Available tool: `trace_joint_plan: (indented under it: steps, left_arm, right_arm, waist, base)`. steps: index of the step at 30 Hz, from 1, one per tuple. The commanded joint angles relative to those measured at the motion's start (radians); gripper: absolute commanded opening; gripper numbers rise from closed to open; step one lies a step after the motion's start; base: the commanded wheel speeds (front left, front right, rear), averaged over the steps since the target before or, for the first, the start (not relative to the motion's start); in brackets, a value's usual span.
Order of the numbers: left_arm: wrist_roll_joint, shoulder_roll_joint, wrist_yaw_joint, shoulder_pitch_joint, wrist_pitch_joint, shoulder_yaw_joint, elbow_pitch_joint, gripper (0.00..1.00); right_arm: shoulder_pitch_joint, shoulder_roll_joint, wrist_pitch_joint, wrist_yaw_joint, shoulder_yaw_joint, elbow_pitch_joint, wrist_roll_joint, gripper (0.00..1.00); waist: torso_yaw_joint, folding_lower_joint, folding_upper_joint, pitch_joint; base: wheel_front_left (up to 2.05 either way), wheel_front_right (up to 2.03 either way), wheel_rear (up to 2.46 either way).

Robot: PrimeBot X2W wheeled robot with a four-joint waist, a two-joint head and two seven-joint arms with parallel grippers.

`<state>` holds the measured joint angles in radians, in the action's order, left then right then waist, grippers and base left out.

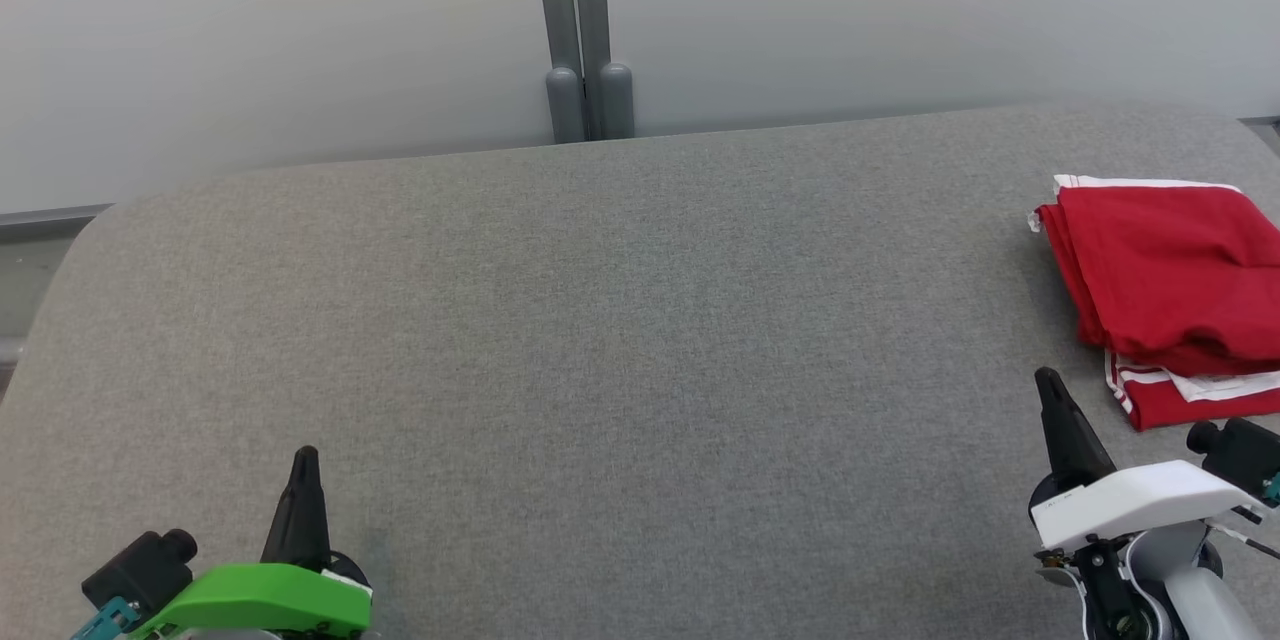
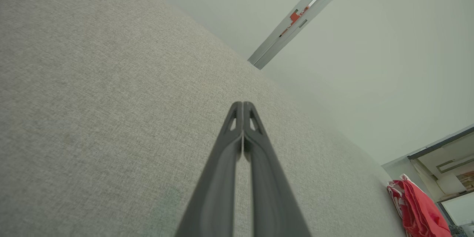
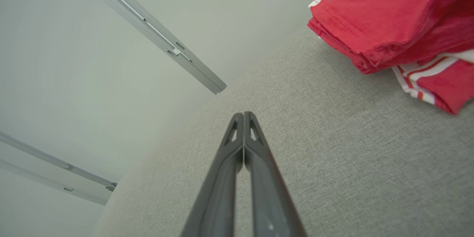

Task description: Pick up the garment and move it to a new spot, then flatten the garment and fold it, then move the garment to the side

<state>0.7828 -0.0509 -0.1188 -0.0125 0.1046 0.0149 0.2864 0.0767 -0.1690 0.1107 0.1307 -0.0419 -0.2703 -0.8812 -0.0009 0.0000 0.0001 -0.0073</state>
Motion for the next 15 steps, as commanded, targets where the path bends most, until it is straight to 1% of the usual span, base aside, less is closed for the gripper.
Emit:
trace_joint_plan:
  steps: [1,15]
  left_arm:
    - [0.036,-0.002,-0.006,-0.036,-0.006,0.008,-0.017,0.0]
    - [0.209,-0.002,-0.007,-0.051,-0.053,0.029,-0.023,0.0]
  right_arm:
    - [0.026,-0.002,-0.009,0.0,0.012,0.015,-0.031,0.0]
    - [0.028,0.024,-0.056,0.0,0.044,0.019,-0.183,0.0]
  waist:
    - [0.0,0.0,-0.0001,0.0]
    - [0.0,0.0,-0.0001,0.002]
  base:
    - [0.0,0.0,0.0]
    - [0.0,0.0,0.0]
